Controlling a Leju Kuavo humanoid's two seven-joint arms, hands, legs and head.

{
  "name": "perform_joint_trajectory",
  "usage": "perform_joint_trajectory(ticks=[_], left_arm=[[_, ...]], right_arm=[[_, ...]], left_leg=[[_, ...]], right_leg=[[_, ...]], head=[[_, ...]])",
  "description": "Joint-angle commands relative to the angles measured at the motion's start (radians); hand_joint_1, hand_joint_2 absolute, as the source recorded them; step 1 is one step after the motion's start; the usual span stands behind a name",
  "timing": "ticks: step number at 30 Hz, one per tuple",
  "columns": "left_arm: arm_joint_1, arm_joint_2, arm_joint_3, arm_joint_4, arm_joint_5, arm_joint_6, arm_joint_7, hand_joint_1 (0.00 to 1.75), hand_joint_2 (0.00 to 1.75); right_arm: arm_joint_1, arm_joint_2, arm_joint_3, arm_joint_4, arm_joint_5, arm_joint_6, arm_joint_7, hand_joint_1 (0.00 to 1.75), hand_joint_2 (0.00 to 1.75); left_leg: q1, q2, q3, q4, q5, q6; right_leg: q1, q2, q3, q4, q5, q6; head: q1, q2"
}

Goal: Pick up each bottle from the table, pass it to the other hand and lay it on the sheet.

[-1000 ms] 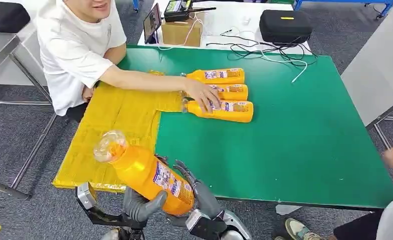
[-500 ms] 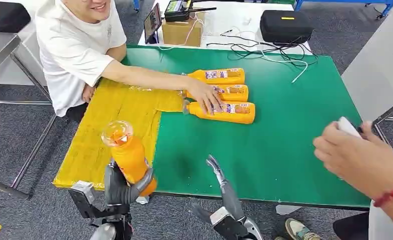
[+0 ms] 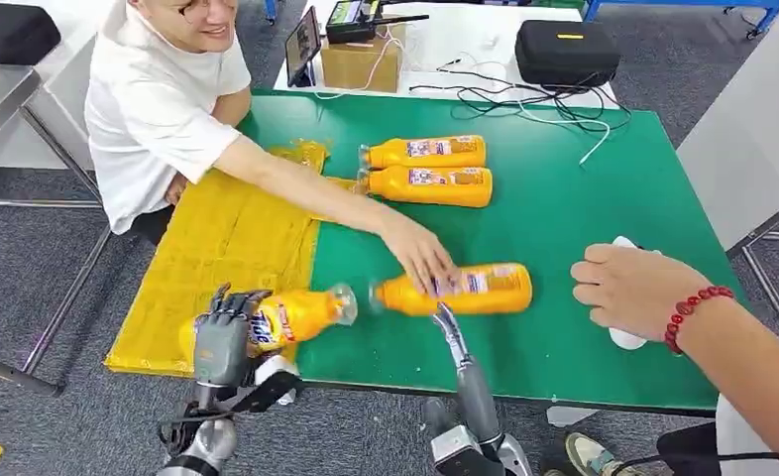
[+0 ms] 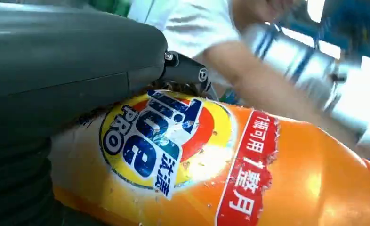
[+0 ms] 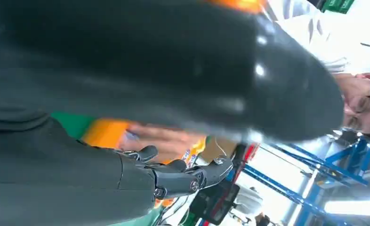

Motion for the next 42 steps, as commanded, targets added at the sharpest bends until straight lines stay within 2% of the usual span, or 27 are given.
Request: perform_joint_trajectory(ticks=[1,2,3,4,10,13,17,19,21,23,24,26,27,29,30,32,33,34,39,40,42], left_arm=[[-0.151,0.083,0.184,0.421,-0.183,-0.001,0.08,1.52,1.75],[-0.161,0.088,0.171,0.462,-0.182,-0.001,0.091,1.38,1.75],[-0.17,0.093,0.161,0.487,-0.17,-0.021,0.098,0.09,1.75],[-0.177,0.096,0.149,0.503,-0.144,-0.058,0.103,0.02,1.75],[-0.143,0.103,0.047,0.453,-0.086,-0.213,0.12,0.0,1.75],[-0.117,0.11,-0.018,0.399,-0.019,-0.316,0.13,0.0,1.75],[-0.087,0.121,-0.092,0.333,0.078,-0.422,0.13,0.0,1.75],[-0.072,0.126,-0.122,0.297,0.13,-0.441,0.12,0.0,1.75],[-0.061,0.122,-0.142,0.26,0.196,-0.422,0.114,0.0,1.75],[-0.043,0.101,-0.162,0.19,0.269,-0.331,0.057,0.0,1.75],[-0.031,0.081,-0.165,0.136,0.333,-0.269,-0.017,0.0,1.75],[-0.007,0.066,-0.202,0.043,0.377,-0.217,-0.021,0.0,1.75],[0.029,0.052,-0.244,-0.113,0.551,-0.161,-0.076,0.0,1.75],[0.03,0.037,-0.257,-0.143,0.564,-0.134,-0.076,0.0,1.75],[0.05,0.042,-0.298,-0.257,0.671,-0.107,-0.076,0.0,1.75],[0.055,0.039,-0.323,-0.311,0.693,-0.062,-0.076,0.0,1.75],[0.074,0.059,-0.378,-0.461,0.758,-0.001,-0.076,0.0,1.75],[0.081,0.052,-0.37,-0.492,0.753,-0.001,-0.076,0.0,1.75],[0.081,0.052,-0.37,-0.492,0.753,-0.001,-0.076,0.0,1.75],[0.081,0.052,-0.37,-0.492,0.753,-0.001,-0.076,0.0,1.75],[0.081,0.052,-0.37,-0.492,0.753,-0.001,-0.076,0.0,1.75]], right_arm=[[-0.04,0.025,0.0,0.089,-0.027,0.005,-0.021,0.0,0.0],[-0.043,0.026,0.004,0.095,-0.035,-0.001,-0.021,0.0,0.0],[-0.043,0.026,0.004,0.097,-0.038,-0.004,-0.021,0.0,0.0],[-0.046,0.029,0.002,0.106,-0.043,-0.005,-0.021,0.0,0.0],[-0.053,0.028,-0.009,0.138,-0.046,0.007,-0.021,0.0,0.0],[-0.058,0.03,-0.013,0.146,-0.04,0.012,-0.021,0.0,0.0],[-0.069,0.032,-0.015,0.155,-0.025,0.023,-0.021,0.0,0.0],[-0.073,0.032,-0.013,0.158,-0.018,0.023,-0.021,0.0,0.0],[-0.071,0.032,-0.013,0.156,-0.016,0.02,-0.021,0.0,0.0],[-0.065,0.026,-0.004,0.137,-0.002,-0.006,-0.021,0.0,0.0],[-0.062,0.02,0.01,0.122,0.016,-0.042,-0.021,0.0,0.0],[-0.061,0.021,0.017,0.12,0.048,-0.079,-0.021,0.0,0.0],[-0.067,0.015,0.032,0.118,0.146,-0.19,-0.021,0.0,0.0],[-0.071,0.014,0.034,0.114,0.164,-0.202,-0.019,0.0,0.0],[-0.081,0.006,0.04,0.124,0.261,-0.276,0.006,0.0,0.0],[-0.087,0.003,0.028,0.121,0.318,-0.277,0.027,0.0,0.0],[-0.101,-0.013,0.017,0.14,0.478,-0.279,0.112,0.0,0.0],[-0.107,-0.02,0.015,0.147,0.53,-0.279,0.138,0.0,0.0],[-0.107,-0.02,0.015,0.147,0.53,-0.279,0.138,0.0,0.0],[-0.107,-0.02,0.015,0.147,0.53,-0.279,0.138,0.0,0.0],[-0.107,-0.02,0.015,0.147,0.53,-0.279,0.138,0.0,0.0]], left_leg=[[0.001,0.002,0.005,-0.002,-0.001,-0.002],[0.001,0.003,0.007,-0.003,-0.001,-0.002],[0.0,0.002,0.006,-0.003,-0.001,-0.001],[0.001,0.003,0.008,-0.003,-0.001,-0.002],[0.0,0.001,0.01,-0.003,0.001,-0.003],[0.0,-0.004,0.014,-0.003,0.001,-0.002],[0.0,-0.002,0.017,-0.004,0.001,-0.003],[-0.001,-0.01,0.023,-0.003,0.0,-0.003],[0.0,-0.01,0.02,-0.003,0.002,-0.003],[-0.001,-0.013,0.02,-0.003,-0.001,-0.006],[-0.001,-0.014,0.02,-0.002,-0.002,-0.006],[-0.001,-0.014,0.021,-0.001,-0.003,-0.006],[-0.001,-0.016,0.027,-0.002,-0.003,-0.005],[0.0,-0.012,0.024,-0.001,-0.004,-0.004],[-0.001,-0.014,0.022,0.0,-0.001,-0.002],[0.0,-0.013,0.014,0.002,0.0,-0.001],[0.0,-0.013,0.012,0.003,-0.001,-0.002],[0.0,-0.012,0.012,0.002,0.0,-0.002],[0.0,-0.008,0.009,0.002,-0.002,-0.003],[-0.001,-0.012,0.007,0.0,0.0,-0.002],[0.0,-0.01,0.006,0.0,0.0,-0.002]], right_leg=[[0.001,0.002,0.004,-0.002,0.0,-0.002],[0.001,0.002,0.006,-0.002,-0.001,-0.003],[0.0,0.002,0.005,-0.002,0.0,-0.001],[0.001,0.002,0.006,-0.002,0.0,-0.002],[0.0,0.001,0.01,-0.002,0.0,-0.003],[0.0,-0.004,0.017,-0.001,-0.003,-0.004],[0.0,-0.002,0.018,-0.002,-0.001,-0.005],[-0.001,-0.008,0.022,-0.001,-0.005,-0.002],[0.0,-0.009,0.014,-0.001,-0.005,-0.004],[-0.001,-0.012,0.014,-0.001,-0.008,-0.002],[-0.001,-0.013,0.016,-0.001,-0.008,-0.002],[0.0,-0.013,0.017,0.0,-0.009,-0.003],[0.0,-0.015,0.022,-0.001,-0.01,-0.003],[0.0,-0.014,0.024,-0.001,-0.007,-0.002],[0.0,-0.016,0.024,0.0,-0.007,-0.003],[0.0,-0.015,0.018,0.001,-0.006,-0.002],[0.001,-0.015,0.016,0.002,-0.007,-0.002],[0.0,-0.014,0.015,0.002,-0.006,-0.002],[0.001,-0.011,0.011,0.001,-0.006,-0.003],[0.0,-0.014,0.011,0.001,-0.006,-0.002],[0.0,-0.011,0.009,0.0,-0.005,-0.002]], head=[[0.0,0.0],[0.0,0.0],[0.0,0.0],[0.0,0.0],[0.0,0.0],[0.0,0.0],[0.0,0.0],[0.0,0.0],[0.0,0.0],[0.0,0.0],[0.0,0.0],[0.0,0.0],[0.0,0.0],[0.0,0.0],[0.0,0.0],[0.0,0.0],[0.0,0.0],[0.0,0.0],[0.0,0.0],[0.0,0.0],[0.0,0.0]])
